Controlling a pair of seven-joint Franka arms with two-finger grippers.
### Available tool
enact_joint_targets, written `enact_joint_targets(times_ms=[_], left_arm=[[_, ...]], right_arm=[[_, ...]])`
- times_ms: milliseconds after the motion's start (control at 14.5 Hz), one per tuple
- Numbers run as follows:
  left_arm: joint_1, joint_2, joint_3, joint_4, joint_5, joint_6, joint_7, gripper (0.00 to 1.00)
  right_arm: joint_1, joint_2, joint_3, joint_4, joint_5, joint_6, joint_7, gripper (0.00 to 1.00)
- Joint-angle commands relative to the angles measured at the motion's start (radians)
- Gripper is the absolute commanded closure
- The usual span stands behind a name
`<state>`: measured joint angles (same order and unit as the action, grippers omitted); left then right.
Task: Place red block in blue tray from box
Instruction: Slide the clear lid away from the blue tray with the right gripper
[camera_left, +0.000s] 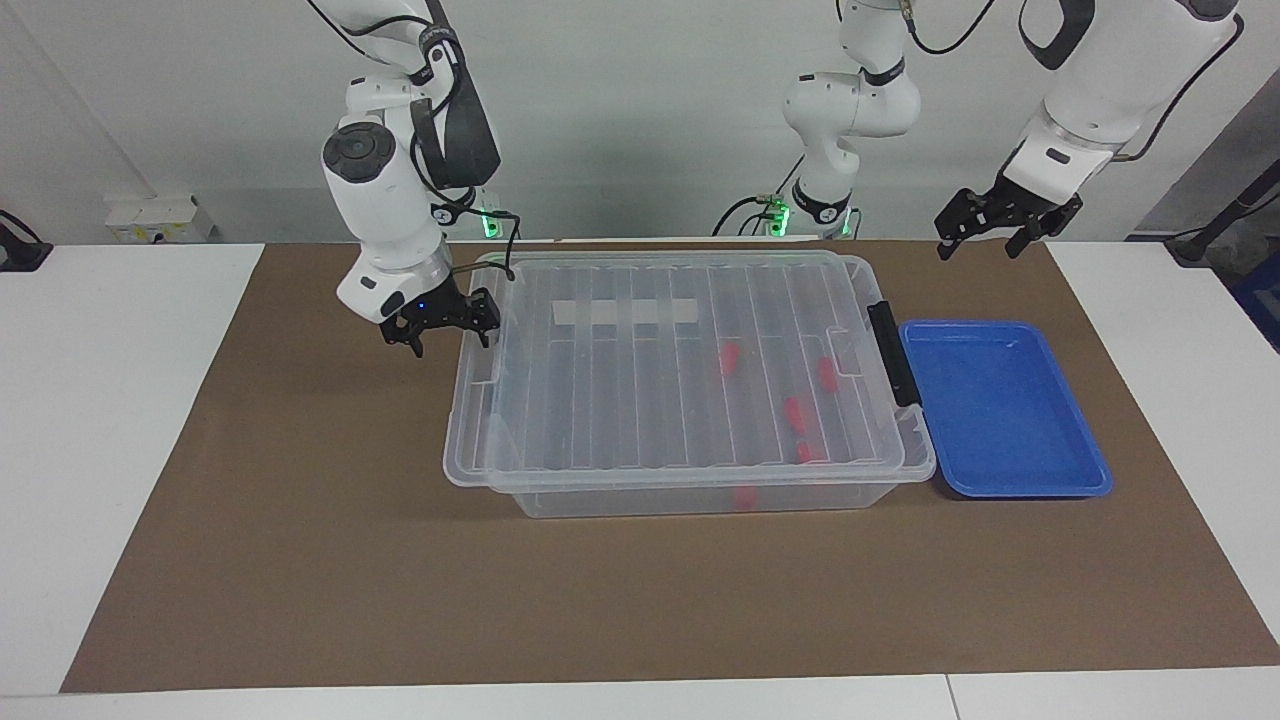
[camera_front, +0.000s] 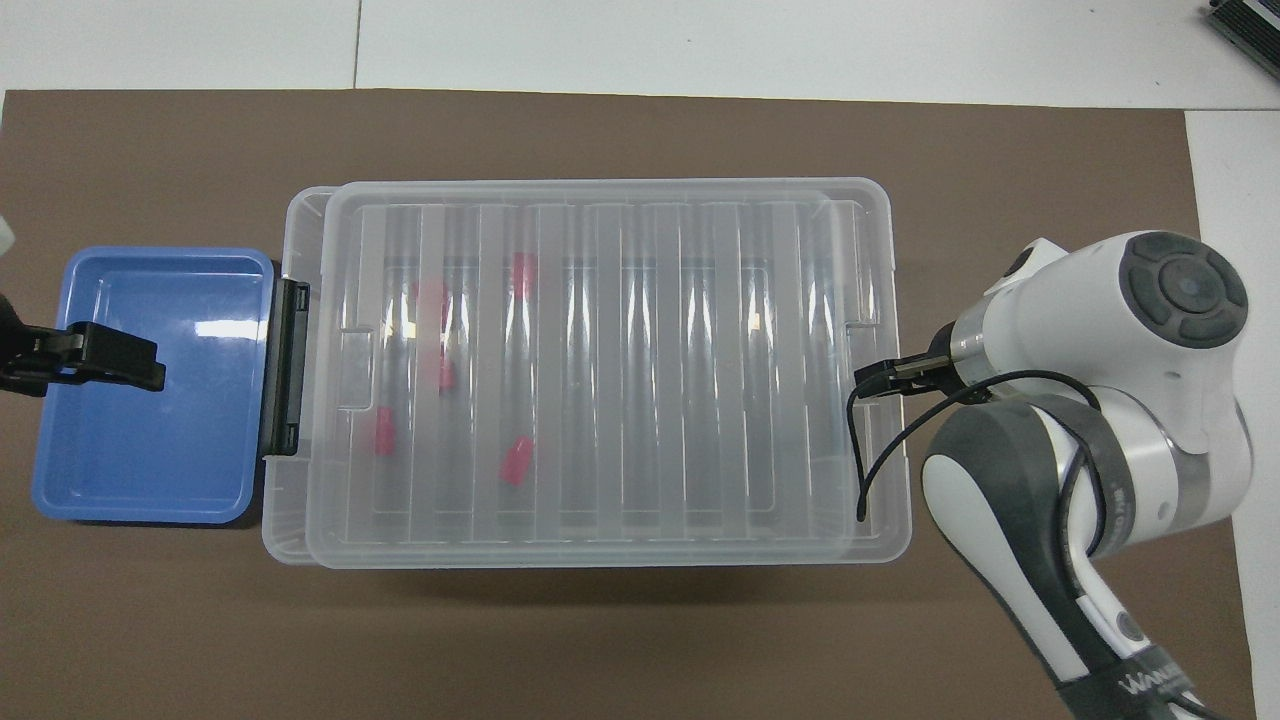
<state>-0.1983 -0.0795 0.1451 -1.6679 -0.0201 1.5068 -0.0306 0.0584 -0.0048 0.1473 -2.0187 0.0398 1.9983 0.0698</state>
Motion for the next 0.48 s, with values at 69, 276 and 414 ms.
enact_joint_targets(times_ms=[69,276,414], left_arm=[[0.008,-0.005,-0.001,0.007,-0.006,0.003,0.006,0.00],[0.010,-0.005,-0.001,0.005,-0.006,0.003,0.006,0.00],[0.008,-0.005,-0.002,0.007,-0.006,0.003,0.006,0.00]], right_arm=[[-0.012,-0.015,-0.008,-0.020,0.023,0.020,-0.053,0.00],[-0.019,-0.017,-0.018,-0.021,0.005,0.014,-0.071,0.00],[-0.020,-0.017,-0.026,-0.022,-0.009,0.005,-0.090,0.00]])
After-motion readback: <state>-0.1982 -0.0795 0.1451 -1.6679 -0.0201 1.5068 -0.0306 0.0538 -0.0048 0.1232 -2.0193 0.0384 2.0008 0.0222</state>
